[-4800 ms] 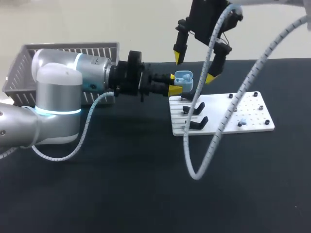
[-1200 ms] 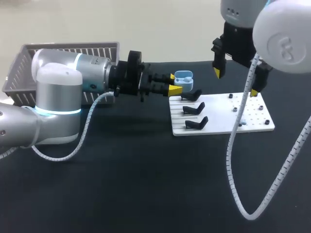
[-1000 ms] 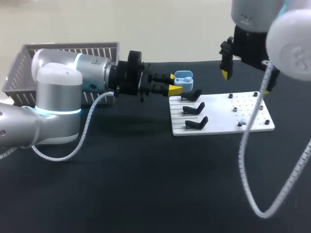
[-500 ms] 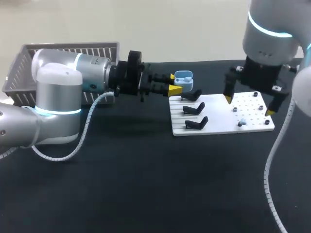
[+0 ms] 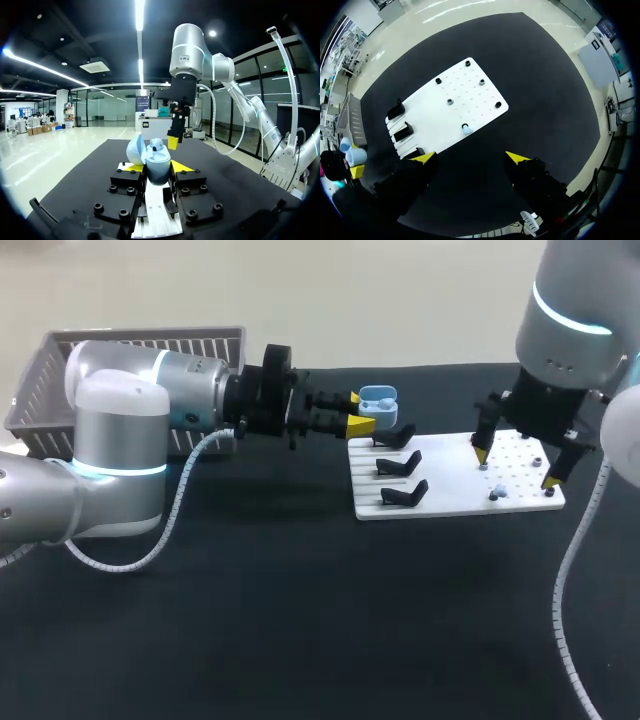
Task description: Pick up each earbud case from the left stands, insert the matching earbuds, close the lid, and place the case in the box.
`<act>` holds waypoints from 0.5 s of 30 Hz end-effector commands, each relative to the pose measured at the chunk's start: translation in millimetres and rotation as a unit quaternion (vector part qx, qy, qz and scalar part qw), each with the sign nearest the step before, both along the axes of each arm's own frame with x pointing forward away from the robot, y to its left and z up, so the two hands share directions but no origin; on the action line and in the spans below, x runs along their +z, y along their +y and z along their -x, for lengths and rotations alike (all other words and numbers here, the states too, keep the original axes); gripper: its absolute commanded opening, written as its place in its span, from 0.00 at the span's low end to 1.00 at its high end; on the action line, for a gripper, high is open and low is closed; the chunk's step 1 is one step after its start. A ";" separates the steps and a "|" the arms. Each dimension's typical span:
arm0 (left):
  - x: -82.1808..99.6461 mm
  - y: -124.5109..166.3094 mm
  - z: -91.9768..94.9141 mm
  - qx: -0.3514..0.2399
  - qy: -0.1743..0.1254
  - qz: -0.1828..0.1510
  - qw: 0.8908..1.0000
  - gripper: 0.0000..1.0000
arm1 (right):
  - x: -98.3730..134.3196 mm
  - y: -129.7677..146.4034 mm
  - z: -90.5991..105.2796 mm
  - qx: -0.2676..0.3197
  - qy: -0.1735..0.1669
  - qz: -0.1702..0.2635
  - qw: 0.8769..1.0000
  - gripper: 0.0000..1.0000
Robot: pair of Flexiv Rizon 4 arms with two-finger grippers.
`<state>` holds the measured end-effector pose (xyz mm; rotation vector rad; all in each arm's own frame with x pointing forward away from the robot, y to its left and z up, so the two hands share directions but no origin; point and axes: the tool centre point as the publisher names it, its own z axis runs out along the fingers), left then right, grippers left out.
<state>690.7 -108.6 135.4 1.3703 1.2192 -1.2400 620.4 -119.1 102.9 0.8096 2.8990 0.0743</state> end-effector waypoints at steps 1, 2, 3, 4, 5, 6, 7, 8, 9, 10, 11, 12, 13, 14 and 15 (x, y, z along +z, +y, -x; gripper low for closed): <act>-0.8 -0.3 1.0 0.002 -0.002 0.001 1.000 0.00 | -12.0 -1.9 -7.0 -0.006 0.003 -0.007 1.000 0.58; -0.8 -0.3 1.0 0.002 -0.002 0.001 1.000 0.00 | -14.1 -2.9 -8.0 -0.008 0.004 -0.008 1.000 0.56; -0.8 -0.3 1.0 0.002 -0.002 0.001 1.000 0.00 | -16.1 -4.0 -9.0 -0.011 0.005 -0.010 1.000 0.49; -0.8 -0.3 1.0 0.002 -0.002 0.001 1.000 0.00 | -18.1 -5.0 -10.1 -0.013 0.007 -0.012 1.000 0.47; -0.8 -0.3 1.0 0.002 -0.002 0.001 1.000 0.00 | -20.7 -6.2 -11.3 -0.015 0.011 -0.017 1.000 0.45; -0.8 -0.3 1.0 0.002 -0.002 0.001 1.000 0.00 | -23.0 -7.1 -12.3 -0.016 0.011 -0.017 1.000 0.44; -0.8 -0.3 1.0 0.002 -0.002 0.001 1.000 0.00 | -24.8 -7.3 -13.0 -0.015 0.014 -0.019 1.000 0.42; -0.8 -0.3 1.0 0.002 -0.002 0.001 1.000 0.00 | -26.7 -7.3 -13.7 -0.015 0.015 -0.020 1.000 0.41; -0.8 -0.3 1.0 0.002 -0.002 0.001 1.000 0.00 | -28.6 -7.1 -14.6 -0.014 0.017 -0.021 1.000 0.42; -0.8 -0.3 1.0 0.002 -0.002 0.001 1.000 0.00 | -30.4 -7.0 -15.5 -0.013 0.019 -0.022 0.999 0.41; -0.8 -0.3 1.0 0.002 -0.002 0.001 1.000 0.00 | -32.3 -7.0 -16.5 -0.013 0.021 -0.023 0.999 0.40; -0.8 -0.3 1.0 0.002 -0.002 0.001 1.000 0.00 | -34.1 -7.1 -17.6 -0.013 0.022 -0.024 0.999 0.38; -0.8 -0.3 1.0 0.002 -0.002 0.001 1.000 0.00 | -35.9 -7.3 -18.6 -0.014 0.024 -0.026 0.999 0.38; -0.8 -0.3 1.0 0.002 -0.002 0.001 1.000 0.00 | -37.6 -7.3 -19.8 -0.014 0.026 -0.027 0.999 0.38; -0.8 -0.3 1.0 0.002 -0.002 0.001 1.000 0.00 | -39.3 -7.3 -21.1 -0.014 0.027 -0.027 0.999 0.38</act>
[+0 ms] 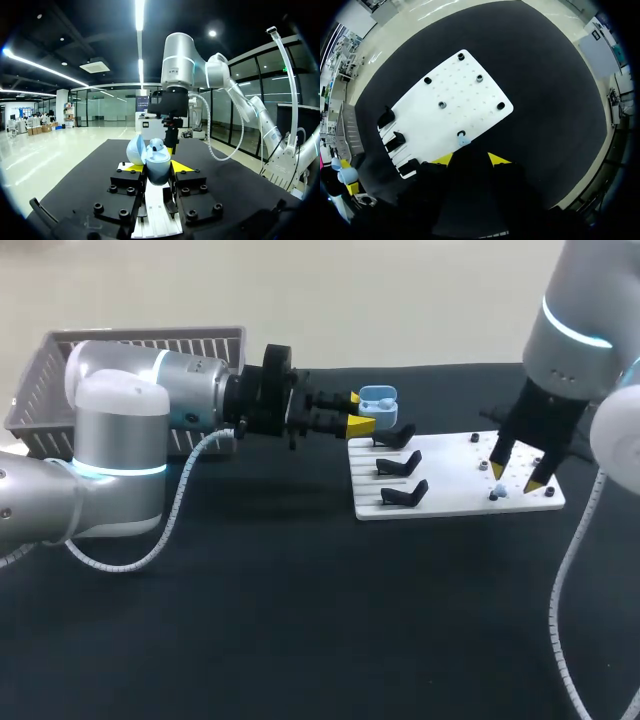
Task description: Pick up each earbud case from the left stands, insert the matching earbuds, close the lid, and place the case in the box.
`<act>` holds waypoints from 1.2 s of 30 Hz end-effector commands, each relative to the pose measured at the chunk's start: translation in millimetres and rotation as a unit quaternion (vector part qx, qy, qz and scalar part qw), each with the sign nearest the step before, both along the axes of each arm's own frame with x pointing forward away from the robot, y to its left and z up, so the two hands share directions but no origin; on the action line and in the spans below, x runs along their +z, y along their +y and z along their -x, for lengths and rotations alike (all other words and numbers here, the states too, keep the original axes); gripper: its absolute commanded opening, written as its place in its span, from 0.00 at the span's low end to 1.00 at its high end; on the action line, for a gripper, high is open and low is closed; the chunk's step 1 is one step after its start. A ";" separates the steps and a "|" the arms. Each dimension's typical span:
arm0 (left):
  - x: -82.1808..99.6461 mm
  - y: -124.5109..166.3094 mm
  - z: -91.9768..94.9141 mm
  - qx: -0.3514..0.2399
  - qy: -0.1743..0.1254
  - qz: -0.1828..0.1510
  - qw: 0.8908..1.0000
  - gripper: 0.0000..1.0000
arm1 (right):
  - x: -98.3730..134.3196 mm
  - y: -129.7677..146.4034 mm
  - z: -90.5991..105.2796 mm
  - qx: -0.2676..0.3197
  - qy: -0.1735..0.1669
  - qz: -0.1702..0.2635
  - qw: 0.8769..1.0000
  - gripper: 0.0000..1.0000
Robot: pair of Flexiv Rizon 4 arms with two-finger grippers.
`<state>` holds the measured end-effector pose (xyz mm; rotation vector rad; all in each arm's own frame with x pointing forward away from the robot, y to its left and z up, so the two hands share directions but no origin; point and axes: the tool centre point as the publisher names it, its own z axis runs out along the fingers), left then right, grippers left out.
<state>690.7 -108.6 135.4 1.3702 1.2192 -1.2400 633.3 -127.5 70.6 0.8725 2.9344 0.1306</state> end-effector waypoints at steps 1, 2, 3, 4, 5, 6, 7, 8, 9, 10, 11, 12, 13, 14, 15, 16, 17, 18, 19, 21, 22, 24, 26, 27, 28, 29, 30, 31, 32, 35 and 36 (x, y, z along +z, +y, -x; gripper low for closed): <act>-0.8 -0.3 1.0 0.002 -0.002 0.001 1.000 0.00 | -8.6 1.2 -9.3 0.000 0.008 -0.003 1.000 0.37; -0.8 -0.3 1.0 0.002 -0.002 0.001 1.000 0.00 | -9.9 1.6 -10.5 0.002 0.010 -0.004 1.000 0.37; -0.8 -0.3 1.0 0.002 -0.002 0.001 1.000 0.00 | -11.1 2.2 -11.6 0.002 0.010 -0.004 1.000 0.37; -0.8 -0.3 1.0 0.002 -0.002 0.001 1.000 0.00 | -12.1 2.6 -12.4 0.002 0.010 -0.004 1.000 0.37; -0.8 -0.3 1.0 0.002 -0.002 0.001 1.000 0.00 | -13.1 3.0 -13.2 0.003 0.010 -0.004 1.000 0.36; -0.8 -0.3 1.0 0.002 -0.002 0.001 1.000 0.00 | -14.3 3.1 -13.7 0.003 0.011 -0.004 1.000 0.36; -0.8 -0.3 1.0 0.002 -0.002 0.001 1.000 0.00 | -15.6 2.8 -14.2 0.001 0.012 -0.006 1.000 0.36; -0.8 -0.3 1.0 0.002 -0.002 0.001 1.000 0.00 | -17.2 2.3 -14.6 0.001 0.013 -0.008 1.000 0.36; -0.8 -0.3 1.0 0.002 -0.002 0.001 1.000 0.00 | -19.0 2.0 -14.9 0.001 0.013 -0.008 1.000 0.37; -0.8 -0.3 1.0 0.002 -0.002 0.001 1.000 0.00 | -20.2 1.6 -15.4 0.000 0.015 -0.009 1.000 0.38; -0.8 -0.3 1.0 0.002 -0.002 0.001 1.000 0.00 | -21.0 1.1 -15.9 -0.001 0.017 -0.010 1.000 0.38; -0.8 -0.3 1.0 0.002 -0.002 0.001 1.000 0.00 | -21.8 0.8 -16.2 -0.001 0.017 -0.010 1.000 0.38; -0.8 -0.3 1.0 0.002 -0.002 0.001 1.000 0.00 | -22.5 0.5 -16.4 -0.002 0.018 -0.011 1.000 0.39; -0.8 -0.3 1.0 0.002 -0.002 0.001 1.000 0.00 | -23.2 0.1 -16.4 -0.002 0.018 -0.012 1.000 0.39; -0.8 -0.3 1.0 0.002 -0.002 0.001 1.000 0.00 | -24.2 -0.3 -16.2 -0.002 0.018 -0.012 1.000 0.40; -0.8 -0.3 1.0 0.002 -0.002 0.001 1.000 0.00 | -25.4 -0.6 -15.9 -0.002 0.019 -0.012 1.000 0.40; -0.8 -0.3 1.0 0.002 -0.002 0.001 1.000 0.00 | -26.9 -0.8 -15.6 -0.001 0.020 -0.012 1.000 0.40; -0.8 -0.3 1.0 0.002 -0.002 0.001 1.000 0.00 | -28.3 -0.8 -15.3 -0.001 0.020 -0.012 1.000 0.40; -0.8 -0.3 1.0 0.002 -0.002 0.001 1.000 0.00 | -29.5 -0.2 -15.1 -0.001 0.021 -0.012 1.000 0.40; -0.8 -0.3 1.0 0.002 -0.002 0.001 1.000 0.00 | -31.7 1.0 -14.9 0.000 0.022 -0.009 1.000 0.40; -0.8 -0.3 1.0 0.002 -0.002 0.001 1.000 0.00 | -32.6 1.5 -15.0 0.000 0.022 -0.009 1.000 0.40; -0.8 -0.3 1.0 0.002 -0.002 0.001 1.000 0.00 | -34.7 3.0 -14.9 0.000 0.023 -0.007 1.000 0.39; -0.8 -0.3 1.0 0.002 -0.002 0.001 1.000 0.00 | -36.4 3.6 -15.1 0.001 0.024 -0.005 1.000 0.38; -0.8 -0.3 1.0 0.002 -0.002 0.001 1.000 0.00 | -37.1 3.6 -15.3 0.001 0.024 -0.005 1.000 0.38; -0.8 -0.3 1.0 0.002 -0.002 0.001 1.000 0.00 | -37.9 3.8 -15.5 0.001 0.025 -0.005 1.000 0.37; -0.8 -0.3 1.0 0.002 -0.002 0.001 1.000 0.00 | -38.6 4.3 -15.7 0.001 0.025 -0.005 1.000 0.36; -0.8 -0.3 1.0 0.002 -0.002 0.001 1.000 0.00 | -39.4 4.9 -15.9 0.001 0.025 -0.005 1.000 0.36; -0.8 -0.3 1.0 0.002 -0.002 0.001 1.000 0.00 | -40.2 5.6 -16.2 0.001 0.026 -0.004 1.000 0.36; -0.8 -0.3 1.0 0.002 -0.002 0.001 1.000 0.00 | -40.9 6.0 -16.6 0.001 0.026 -0.004 1.000 0.35; -0.8 -0.3 1.0 0.002 -0.002 0.001 1.000 0.00 | -43.4 4.9 -17.7 -0.006 0.028 -0.002 1.000 0.34; -0.8 -0.3 1.0 0.002 -0.002 0.001 1.000 0.00 | -43.6 4.6 -18.0 -0.007 0.028 -0.002 1.000 0.33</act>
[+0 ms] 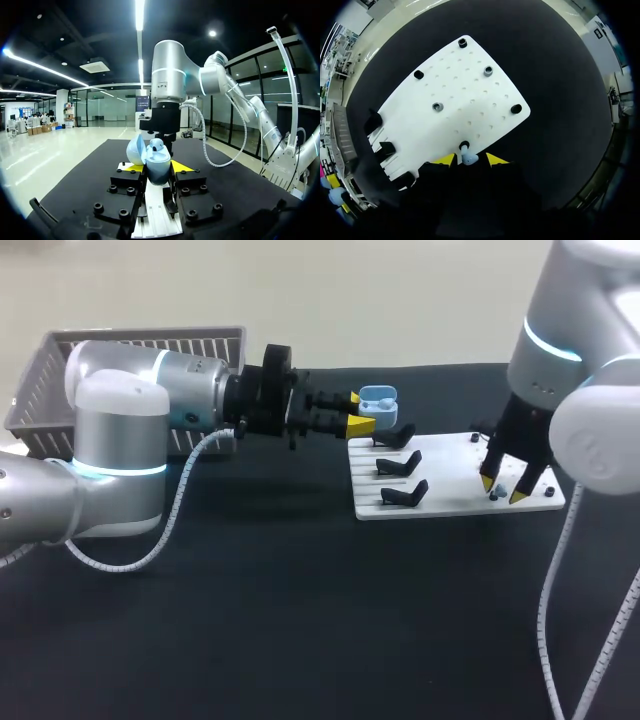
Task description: Pick up each earbud case from the left stands, insert the matching earbuds, close the lid, and place the case in the box.
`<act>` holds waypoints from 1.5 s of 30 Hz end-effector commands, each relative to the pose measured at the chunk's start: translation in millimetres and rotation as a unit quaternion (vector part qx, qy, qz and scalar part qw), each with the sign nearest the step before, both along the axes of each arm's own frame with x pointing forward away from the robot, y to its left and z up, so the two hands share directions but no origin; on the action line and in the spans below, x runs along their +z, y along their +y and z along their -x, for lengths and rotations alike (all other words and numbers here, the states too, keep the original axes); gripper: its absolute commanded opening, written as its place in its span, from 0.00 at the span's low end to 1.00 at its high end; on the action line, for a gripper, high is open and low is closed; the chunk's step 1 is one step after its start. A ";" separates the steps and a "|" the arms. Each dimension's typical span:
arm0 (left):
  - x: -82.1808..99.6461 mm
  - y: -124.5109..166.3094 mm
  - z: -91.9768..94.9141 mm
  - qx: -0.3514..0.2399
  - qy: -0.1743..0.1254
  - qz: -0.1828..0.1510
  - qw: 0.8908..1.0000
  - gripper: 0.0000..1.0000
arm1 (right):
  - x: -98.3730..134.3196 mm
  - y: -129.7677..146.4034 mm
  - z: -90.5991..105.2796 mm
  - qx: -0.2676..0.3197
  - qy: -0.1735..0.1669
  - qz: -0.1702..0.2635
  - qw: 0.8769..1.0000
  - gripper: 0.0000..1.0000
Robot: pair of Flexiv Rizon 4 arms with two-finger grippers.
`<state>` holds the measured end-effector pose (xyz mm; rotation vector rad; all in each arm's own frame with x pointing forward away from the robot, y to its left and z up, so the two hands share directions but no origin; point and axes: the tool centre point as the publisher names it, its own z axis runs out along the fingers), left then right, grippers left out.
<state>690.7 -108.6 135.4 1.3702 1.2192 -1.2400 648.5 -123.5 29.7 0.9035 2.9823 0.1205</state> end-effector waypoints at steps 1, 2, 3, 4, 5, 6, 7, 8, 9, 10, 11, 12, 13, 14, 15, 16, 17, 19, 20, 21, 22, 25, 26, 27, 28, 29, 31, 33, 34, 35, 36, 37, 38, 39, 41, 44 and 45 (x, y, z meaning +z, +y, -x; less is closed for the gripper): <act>-0.8 -0.3 1.1 0.002 -0.002 0.001 1.000 0.00 | -2.8 0.0 -3.2 -0.005 0.000 0.002 1.000 0.33; -0.8 -0.3 1.1 0.002 -0.002 0.001 1.000 0.00 | -2.8 -0.2 -3.6 -0.006 0.000 0.002 1.000 0.32; -0.8 -0.3 1.1 0.002 -0.002 0.001 1.000 0.00 | -2.8 -0.3 -3.6 -0.007 0.000 0.002 1.000 0.32; -0.8 -0.3 1.1 0.002 -0.002 0.001 1.000 0.00 | -2.8 -0.3 -3.7 -0.008 0.000 0.003 1.000 0.32; -0.8 -0.3 1.1 0.002 -0.002 0.001 1.000 0.00 | -2.9 -0.2 -3.8 -0.008 0.000 0.003 1.000 0.31; -0.8 -0.3 1.1 0.002 -0.002 0.001 1.000 0.00 | -3.2 0.1 -4.0 -0.008 0.000 0.003 1.000 0.31; -0.8 -0.3 1.1 0.002 -0.002 0.001 1.000 0.00 | -3.9 0.8 -4.0 -0.008 0.000 0.004 1.000 0.31; -0.8 -0.3 1.1 0.002 -0.002 0.001 1.000 0.00 | -4.8 1.3 -3.9 -0.009 0.000 0.005 1.000 0.31; -0.8 -0.3 1.1 0.002 -0.002 0.001 1.000 0.00 | -5.5 1.5 -3.7 -0.009 0.001 0.005 1.000 0.31; -0.8 -0.3 1.1 0.002 -0.002 0.001 1.000 0.00 | -6.1 1.7 -3.6 -0.009 0.002 0.005 1.000 0.31; -0.8 -0.3 1.1 0.002 -0.002 0.001 1.000 0.00 | -6.6 1.8 -3.3 -0.009 0.003 0.006 1.000 0.30; -0.8 -0.3 1.1 0.002 -0.002 0.001 1.000 0.00 | -7.1 1.8 -3.1 -0.010 0.003 0.006 1.000 0.30; -0.8 -0.3 1.1 0.002 -0.002 0.001 1.000 0.00 | -7.3 1.7 -3.0 -0.010 0.005 0.005 1.000 0.30; -0.8 -0.3 1.1 0.002 -0.002 0.001 1.000 0.00 | -7.3 1.2 -2.9 -0.011 0.006 0.004 1.000 0.30; -0.8 -0.3 1.1 0.002 -0.002 0.001 1.000 0.00 | -7.3 0.9 -3.0 -0.012 0.006 0.004 1.000 0.30; -0.8 -0.3 1.1 0.002 -0.002 0.001 1.000 0.00 | -7.0 0.7 -3.1 -0.013 0.006 0.004 1.000 0.30; -0.8 -0.3 1.1 0.002 -0.002 0.001 1.000 0.00 | -6.9 0.7 -3.2 -0.013 0.006 0.004 1.000 0.29; -0.8 -0.3 1.1 0.002 -0.002 0.001 1.000 0.00 | -6.5 0.6 -3.2 -0.014 0.006 0.005 1.000 0.25; -0.8 -0.3 1.1 0.002 -0.002 0.001 1.000 0.00 | -6.2 0.5 -3.2 -0.014 0.005 0.007 1.000 0.24; -0.8 -0.3 1.1 0.002 -0.002 0.001 1.000 0.00 | -6.0 0.5 -3.1 -0.014 0.004 0.009 1.000 0.24; -0.8 -0.3 1.1 0.002 -0.002 0.001 1.000 0.00 | -6.0 0.4 -3.1 -0.015 0.004 0.010 1.000 0.25; -0.8 -0.3 1.1 0.002 -0.002 0.001 1.000 0.00 | -5.8 0.2 -3.0 -0.016 0.004 0.012 1.000 0.27; -0.8 -0.3 1.1 0.002 -0.002 0.001 1.000 0.00 | -5.8 0.1 -3.1 -0.016 0.003 0.013 1.000 0.27; -0.8 -0.3 1.1 0.002 -0.002 0.001 1.000 0.00 | -5.7 0.1 -3.1 -0.016 0.003 0.014 1.000 0.26; -0.8 -0.3 1.1 0.002 -0.002 0.001 1.000 0.00 | -5.1 0.0 -3.3 -0.016 0.003 0.014 1.000 0.26; -0.8 -0.3 1.1 0.002 -0.002 0.001 1.000 0.00 | -4.8 0.0 -3.3 -0.016 0.002 0.014 1.000 0.26; -0.8 -0.3 1.1 0.002 -0.002 0.001 1.000 0.00 | -4.7 0.2 -3.4 -0.016 0.002 0.014 1.000 0.26; -0.8 -0.3 1.1 0.002 -0.002 0.001 1.000 0.00 | -5.0 0.9 -3.2 -0.016 0.002 0.015 1.000 0.24; -0.8 -0.3 1.1 0.002 -0.002 0.001 1.000 0.00 | -5.3 1.1 -3.1 -0.016 0.003 0.016 1.000 0.22; -0.8 -0.3 1.1 0.002 -0.002 0.001 1.000 0.00 | -5.8 1.1 -2.9 -0.016 0.003 0.016 1.000 0.20; -0.8 -0.3 1.1 0.002 -0.002 0.001 1.000 0.00 | -6.2 1.1 -2.8 -0.016 0.004 0.016 1.000 0.16; -0.8 -0.3 1.1 0.002 -0.002 0.001 1.000 0.00 | -6.4 1.2 -2.7 -0.016 0.005 0.017 1.000 0.01; -0.8 -0.3 1.1 0.002 -0.002 0.001 1.000 0.00 | -6.4 1.2 -2.3 -0.016 0.005 0.017 1.000 0.00; -0.8 -0.3 1.1 0.002 -0.002 0.001 1.000 0.00 | -6.2 1.2 -1.7 -0.016 0.005 0.018 1.000 0.00; -0.8 -0.3 1.1 0.002 -0.002 0.001 1.000 0.00 | -5.7 0.9 -0.7 -0.016 0.005 0.019 1.000 0.00; -0.8 -0.3 1.1 0.002 -0.002 0.001 1.000 0.00 | -0.3 -1.4 2.8 -0.017 0.003 0.019 1.000 0.00; -0.8 -0.3 1.1 0.002 -0.002 0.001 1.000 0.00 | 2.0 -2.2 3.9 -0.017 0.001 0.018 1.000 0.00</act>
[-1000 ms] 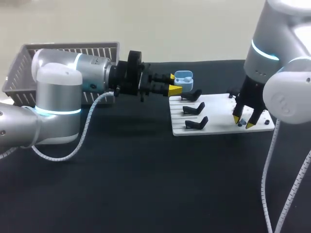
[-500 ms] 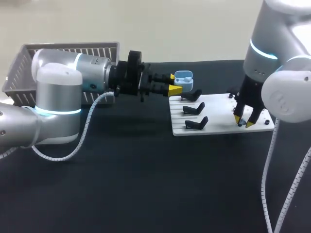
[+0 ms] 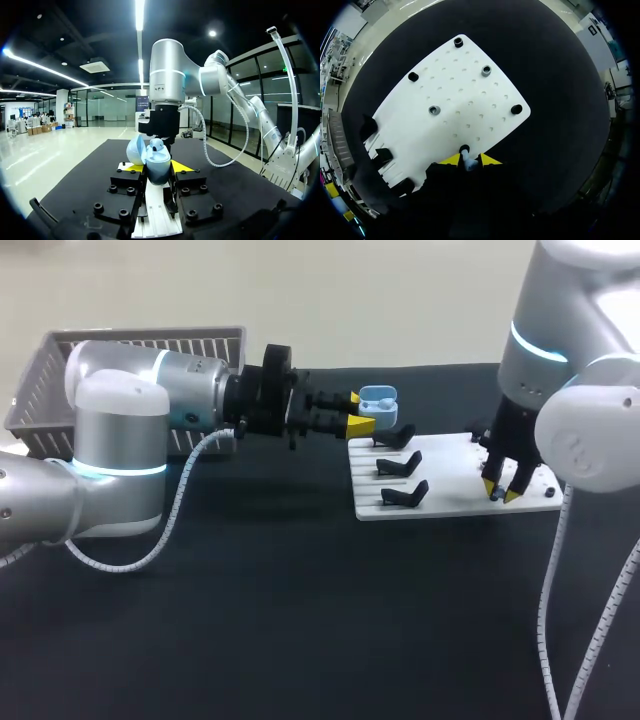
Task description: Pick up each earbud case from the left stands, insert the matching earbuds, close the lid, and place the case in the box.
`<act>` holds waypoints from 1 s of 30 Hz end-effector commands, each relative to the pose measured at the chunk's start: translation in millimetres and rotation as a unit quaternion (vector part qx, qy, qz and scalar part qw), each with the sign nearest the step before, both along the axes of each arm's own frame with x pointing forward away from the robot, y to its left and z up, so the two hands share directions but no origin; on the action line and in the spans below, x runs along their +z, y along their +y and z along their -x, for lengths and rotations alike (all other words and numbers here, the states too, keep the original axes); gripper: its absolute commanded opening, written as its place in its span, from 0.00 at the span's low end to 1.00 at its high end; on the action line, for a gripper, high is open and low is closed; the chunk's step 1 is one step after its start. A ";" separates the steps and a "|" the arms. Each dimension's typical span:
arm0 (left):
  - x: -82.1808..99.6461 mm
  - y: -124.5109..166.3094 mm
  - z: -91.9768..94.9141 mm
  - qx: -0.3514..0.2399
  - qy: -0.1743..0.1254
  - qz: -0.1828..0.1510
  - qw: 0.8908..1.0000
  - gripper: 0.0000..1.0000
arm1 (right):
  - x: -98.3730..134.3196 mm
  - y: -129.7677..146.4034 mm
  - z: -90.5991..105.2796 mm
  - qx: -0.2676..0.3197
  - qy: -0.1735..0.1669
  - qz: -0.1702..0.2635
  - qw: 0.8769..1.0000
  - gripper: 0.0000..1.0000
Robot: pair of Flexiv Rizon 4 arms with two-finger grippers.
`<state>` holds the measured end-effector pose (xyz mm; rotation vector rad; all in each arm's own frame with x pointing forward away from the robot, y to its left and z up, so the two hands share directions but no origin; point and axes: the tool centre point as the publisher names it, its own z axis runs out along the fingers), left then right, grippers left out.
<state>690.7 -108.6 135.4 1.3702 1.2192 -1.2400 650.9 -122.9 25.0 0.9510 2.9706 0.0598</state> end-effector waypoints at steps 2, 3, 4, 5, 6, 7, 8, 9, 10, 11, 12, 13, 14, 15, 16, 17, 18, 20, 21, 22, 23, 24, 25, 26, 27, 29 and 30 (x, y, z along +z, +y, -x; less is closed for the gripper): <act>-0.8 -0.3 1.1 0.002 -0.002 0.001 1.000 0.00 | 12.5 -4.3 8.9 0.001 -0.012 0.003 1.000 0.00; -0.8 -0.3 1.1 0.002 -0.002 0.001 1.000 0.00 | 16.1 -5.0 10.1 0.003 -0.015 0.003 1.000 0.00; -0.8 -0.3 1.1 0.002 -0.002 0.001 1.000 0.00 | 20.4 -5.6 11.7 0.005 -0.020 0.003 1.000 0.00; -0.8 -0.3 1.1 0.002 -0.002 0.001 1.000 0.00 | 24.7 -5.7 13.2 0.008 -0.024 0.005 1.000 0.00; -0.8 -0.3 1.1 0.002 -0.002 0.001 1.000 0.00 | 29.6 -5.6 15.1 0.012 -0.028 0.005 1.000 0.00; -0.8 -0.3 1.1 0.002 -0.002 0.001 1.000 0.00 | 32.8 -5.5 16.4 0.014 -0.031 0.005 0.999 0.00; -0.8 -0.3 1.1 0.002 -0.002 0.001 1.000 0.00 | 39.8 -5.1 19.2 0.019 -0.037 0.008 0.999 0.00; -0.8 -0.3 1.1 0.002 -0.002 0.001 1.000 0.00 | 45.1 -4.9 21.6 0.024 -0.041 0.007 0.999 0.00; -0.8 -0.3 1.1 0.002 -0.002 0.001 1.000 0.00 | 50.8 -4.6 23.7 0.029 -0.045 0.007 0.999 0.00; -0.8 -0.3 1.1 0.002 -0.002 0.001 1.000 0.00 | 56.3 -4.2 25.6 0.033 -0.050 0.006 0.998 0.00; -0.8 -0.3 1.1 0.002 -0.002 0.001 1.000 0.00 | 62.2 -3.7 27.8 0.039 -0.054 0.003 0.998 0.00; -0.8 -0.3 1.1 0.002 -0.002 0.001 1.000 0.00 | 68.8 -3.0 30.6 0.046 -0.057 -0.002 0.997 0.00; -0.8 -0.3 1.1 0.002 -0.002 0.001 1.000 0.00 | 73.2 -2.4 31.9 0.052 -0.059 -0.003 0.997 0.00; -0.8 -0.3 1.1 0.002 -0.002 0.001 1.000 0.00 | 81.9 -0.3 34.6 0.066 -0.065 -0.002 0.996 0.00; -0.8 -0.3 1.1 0.002 -0.002 0.001 1.000 0.00 | 88.5 1.6 36.5 0.080 -0.067 -0.002 0.995 0.00; -0.8 -0.3 1.1 0.002 -0.002 0.001 1.000 0.00 | 94.2 3.9 38.5 0.095 -0.069 -0.001 0.993 0.00; -0.8 -0.3 1.1 0.002 -0.002 0.001 1.000 0.00 | 99.6 5.7 40.2 0.105 -0.073 -0.002 0.992 0.00; -0.8 -0.3 1.1 0.002 -0.002 0.001 1.000 0.00 | 109.9 8.9 42.5 0.130 -0.075 -0.006 0.989 0.00; -0.8 -0.3 1.1 0.002 -0.002 0.001 1.000 0.00 | 113.4 10.6 44.5 0.134 -0.078 -0.004 0.988 0.00; -0.8 -0.3 1.1 0.002 -0.002 0.001 1.000 0.00 | 116.3 11.7 45.7 0.141 -0.077 -0.006 0.987 0.00; -0.8 -0.3 1.1 0.002 -0.002 0.001 1.000 0.00 | 119.0 12.0 47.4 0.145 -0.079 -0.009 0.986 0.00; -0.8 -0.3 1.1 0.002 -0.002 0.001 1.000 0.00 | 120.7 11.5 48.7 0.144 -0.080 -0.008 0.986 0.00; -0.8 -0.3 1.1 0.002 -0.002 0.001 1.000 0.00 | 120.7 11.5 48.7 0.144 -0.080 -0.008 0.986 0.00; -0.8 -0.3 1.1 0.002 -0.002 0.001 1.000 0.00 | 120.7 11.5 48.7 0.144 -0.080 -0.008 0.986 0.00; -0.8 -0.3 1.1 0.002 -0.002 0.001 1.000 0.00 | 120.7 11.5 48.7 0.144 -0.080 -0.008 0.986 0.00; -0.8 -0.3 1.1 0.002 -0.002 0.001 1.000 0.00 | 120.7 11.5 48.7 0.144 -0.080 -0.008 0.986 0.00; -0.8 -0.3 1.1 0.002 -0.002 0.001 1.000 0.00 | 120.7 11.5 48.7 0.144 -0.080 -0.008 0.986 0.00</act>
